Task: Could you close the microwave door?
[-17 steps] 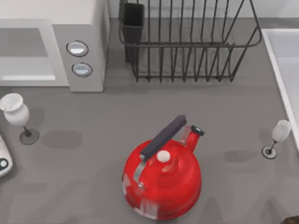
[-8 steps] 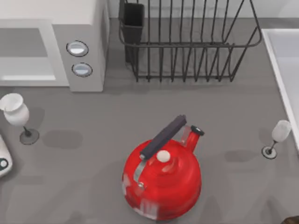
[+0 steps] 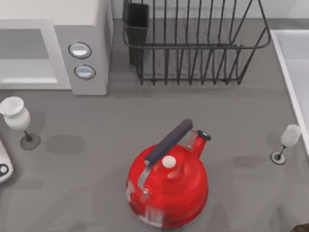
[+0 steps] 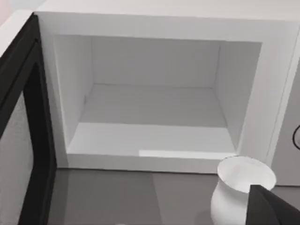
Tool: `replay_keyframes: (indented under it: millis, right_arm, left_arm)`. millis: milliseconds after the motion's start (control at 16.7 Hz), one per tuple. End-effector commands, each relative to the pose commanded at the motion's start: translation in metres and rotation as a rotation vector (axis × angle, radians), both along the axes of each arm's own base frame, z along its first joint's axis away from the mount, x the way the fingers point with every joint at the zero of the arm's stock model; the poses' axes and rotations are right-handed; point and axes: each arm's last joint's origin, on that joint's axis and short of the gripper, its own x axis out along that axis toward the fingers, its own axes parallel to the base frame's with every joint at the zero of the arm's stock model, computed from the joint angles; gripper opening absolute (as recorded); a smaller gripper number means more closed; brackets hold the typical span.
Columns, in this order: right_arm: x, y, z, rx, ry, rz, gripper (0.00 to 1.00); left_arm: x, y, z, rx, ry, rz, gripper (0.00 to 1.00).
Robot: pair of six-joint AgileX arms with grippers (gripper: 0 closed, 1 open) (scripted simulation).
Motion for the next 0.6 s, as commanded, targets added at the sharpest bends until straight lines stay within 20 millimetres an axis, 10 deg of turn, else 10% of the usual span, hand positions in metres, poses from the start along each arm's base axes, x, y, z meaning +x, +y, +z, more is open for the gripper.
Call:
replay_keyframes:
  millis: [360,600]
  right_arm:
    - [0.0,0.0,0.0,0.0,0.0,0.0,1.0]
    - [0.0,0.0,0.0,0.0,0.0,0.0,1.0]
  left_arm:
    - [0.004,0.027,0.056,0.128,0.146,0.113,0.0]
    - [0.026,0.078,0.093,0.153,0.326,0.147,0.0]
